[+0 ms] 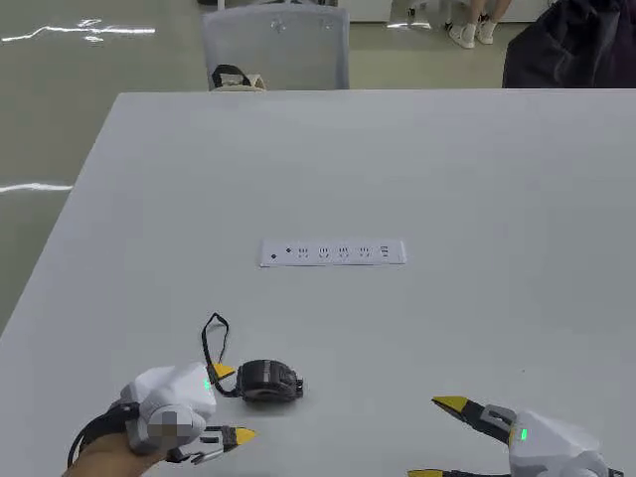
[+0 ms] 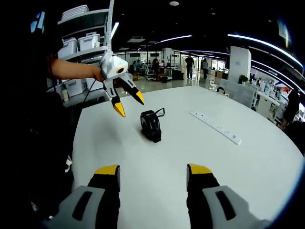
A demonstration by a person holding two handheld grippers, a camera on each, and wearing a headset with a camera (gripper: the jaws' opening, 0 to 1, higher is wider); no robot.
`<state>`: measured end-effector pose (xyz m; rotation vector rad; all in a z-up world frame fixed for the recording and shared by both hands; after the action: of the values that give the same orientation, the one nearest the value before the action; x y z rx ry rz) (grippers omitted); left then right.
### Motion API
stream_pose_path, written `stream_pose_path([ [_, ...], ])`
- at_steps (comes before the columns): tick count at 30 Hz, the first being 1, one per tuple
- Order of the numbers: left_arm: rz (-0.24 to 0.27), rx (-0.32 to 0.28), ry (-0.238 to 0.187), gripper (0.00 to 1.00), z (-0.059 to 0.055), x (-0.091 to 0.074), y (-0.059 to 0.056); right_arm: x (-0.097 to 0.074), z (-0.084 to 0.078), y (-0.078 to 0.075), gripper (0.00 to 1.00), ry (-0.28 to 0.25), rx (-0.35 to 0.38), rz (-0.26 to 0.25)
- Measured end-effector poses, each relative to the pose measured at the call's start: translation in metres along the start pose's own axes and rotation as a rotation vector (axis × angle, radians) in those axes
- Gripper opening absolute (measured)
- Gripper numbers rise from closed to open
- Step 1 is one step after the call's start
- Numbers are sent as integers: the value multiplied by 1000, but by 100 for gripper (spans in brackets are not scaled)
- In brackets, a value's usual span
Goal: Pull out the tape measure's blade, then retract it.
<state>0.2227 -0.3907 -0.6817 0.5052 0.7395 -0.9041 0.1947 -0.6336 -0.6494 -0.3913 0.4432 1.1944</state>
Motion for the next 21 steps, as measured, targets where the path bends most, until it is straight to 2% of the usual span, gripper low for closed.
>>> stream_pose_path([
  [11,-50,80,44,45,2,25,15,24,-1,-11,49,13,-35,52],
  [17,-73,112,52,44,6,34,23,38,-2,-18,47,14,-47,76],
  [21,-100,142,72,44,3,44,28,49,-2,-20,46,19,-53,101],
])
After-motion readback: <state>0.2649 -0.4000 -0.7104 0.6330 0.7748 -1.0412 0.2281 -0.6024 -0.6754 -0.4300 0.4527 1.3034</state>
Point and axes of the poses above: the centre of the closed fingertips' face, and the gripper's own axes: x roughly forward along the fingers, y roughly to its left, z roughly out of its top, the point moved 2 cm from there along -x, roughly backward along the fingers, and after that the axes turned 4 degrees about -x, right-handed, at the moved point
